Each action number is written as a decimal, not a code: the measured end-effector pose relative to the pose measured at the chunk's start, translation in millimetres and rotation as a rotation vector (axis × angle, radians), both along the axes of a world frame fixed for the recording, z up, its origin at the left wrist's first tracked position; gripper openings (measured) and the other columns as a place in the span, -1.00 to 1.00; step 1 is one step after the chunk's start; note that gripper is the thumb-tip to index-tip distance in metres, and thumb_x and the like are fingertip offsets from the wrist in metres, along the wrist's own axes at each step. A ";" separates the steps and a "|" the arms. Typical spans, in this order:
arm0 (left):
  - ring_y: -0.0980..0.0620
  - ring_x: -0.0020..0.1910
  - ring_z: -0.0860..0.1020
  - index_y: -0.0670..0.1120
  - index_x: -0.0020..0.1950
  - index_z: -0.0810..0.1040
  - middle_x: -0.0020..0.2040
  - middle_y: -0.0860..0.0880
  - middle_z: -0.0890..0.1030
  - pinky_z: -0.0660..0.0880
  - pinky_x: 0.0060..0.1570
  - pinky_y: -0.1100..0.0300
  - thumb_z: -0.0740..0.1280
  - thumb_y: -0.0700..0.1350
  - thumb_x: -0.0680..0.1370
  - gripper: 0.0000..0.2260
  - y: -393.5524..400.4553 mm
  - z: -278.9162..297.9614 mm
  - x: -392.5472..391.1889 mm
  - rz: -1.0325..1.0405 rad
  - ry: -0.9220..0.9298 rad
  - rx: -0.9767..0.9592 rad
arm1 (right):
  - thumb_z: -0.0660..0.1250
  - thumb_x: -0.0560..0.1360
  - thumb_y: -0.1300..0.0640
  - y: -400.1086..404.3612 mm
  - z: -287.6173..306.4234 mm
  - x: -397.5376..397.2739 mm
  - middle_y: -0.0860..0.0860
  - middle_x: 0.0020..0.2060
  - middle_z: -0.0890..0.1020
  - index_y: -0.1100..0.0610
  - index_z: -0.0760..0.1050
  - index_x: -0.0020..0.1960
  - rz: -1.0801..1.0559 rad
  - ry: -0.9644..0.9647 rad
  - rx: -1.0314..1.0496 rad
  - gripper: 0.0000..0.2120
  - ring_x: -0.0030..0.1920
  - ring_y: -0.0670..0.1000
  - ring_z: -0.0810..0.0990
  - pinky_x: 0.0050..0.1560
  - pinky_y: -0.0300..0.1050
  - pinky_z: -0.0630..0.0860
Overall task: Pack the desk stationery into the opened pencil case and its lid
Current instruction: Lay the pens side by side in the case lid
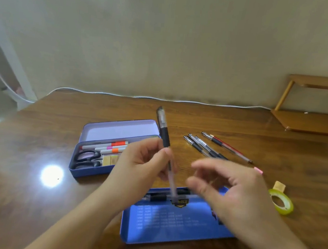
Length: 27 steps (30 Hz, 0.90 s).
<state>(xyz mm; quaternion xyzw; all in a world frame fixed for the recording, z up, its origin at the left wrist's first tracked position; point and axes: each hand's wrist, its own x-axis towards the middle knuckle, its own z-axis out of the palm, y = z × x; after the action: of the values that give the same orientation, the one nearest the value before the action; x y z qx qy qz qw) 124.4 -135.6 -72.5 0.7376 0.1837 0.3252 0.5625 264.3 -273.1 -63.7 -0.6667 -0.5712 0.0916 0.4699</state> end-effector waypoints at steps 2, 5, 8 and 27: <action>0.18 -0.47 0.44 -0.09 -0.33 0.51 -0.43 -0.06 0.54 0.37 -0.40 0.35 0.35 -0.10 0.50 -0.79 -1.9 2.0 -5.6 -0.021 0.109 0.306 | 0.39 0.33 -0.31 -0.2 2.6 15.1 -0.10 -0.05 0.66 -0.19 0.55 0.18 0.025 0.172 0.117 -0.54 -0.14 0.01 0.65 -0.18 -0.19 0.60; 0.07 -0.45 0.43 -0.03 -0.34 0.46 -0.43 0.03 0.46 0.34 -0.47 0.25 0.38 -0.09 0.45 -0.81 -2.9 5.4 -12.8 -0.161 0.316 0.674 | 0.41 0.37 -0.24 -1.6 4.1 30.0 -0.09 0.10 0.60 -0.17 0.48 0.30 0.162 0.193 0.146 -0.48 -0.11 0.04 0.60 -0.09 -0.11 0.62; 0.01 -0.38 0.46 -0.05 -0.32 0.49 -0.39 0.03 0.47 0.37 -0.43 0.18 0.39 -0.10 0.46 -0.83 -1.0 4.4 -13.9 -0.251 0.380 0.701 | 0.45 0.44 0.02 -0.8 2.4 33.5 -0.15 -0.08 0.65 -0.05 0.62 0.07 0.190 -0.146 0.082 -0.79 -0.08 -0.05 0.63 -0.10 -0.23 0.55; 0.20 -0.06 0.54 0.19 0.04 0.60 -0.06 0.23 0.56 0.44 -0.12 0.40 0.44 0.08 0.48 -0.85 28.2 -10.7 -17.5 -0.288 0.590 0.701 | 0.27 0.40 -0.33 5.3 -13.5 30.9 -0.25 -0.26 0.54 -0.17 0.50 -0.08 0.030 -0.581 -0.430 -0.73 -0.11 -0.24 0.46 -0.08 -0.20 0.50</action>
<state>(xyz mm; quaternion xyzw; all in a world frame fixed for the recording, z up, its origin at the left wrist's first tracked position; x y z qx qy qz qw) 106.9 -107.4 -83.2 0.9615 0.1109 0.0632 0.2432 295.2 -267.8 -77.2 -0.7401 -0.6583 0.0232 0.1358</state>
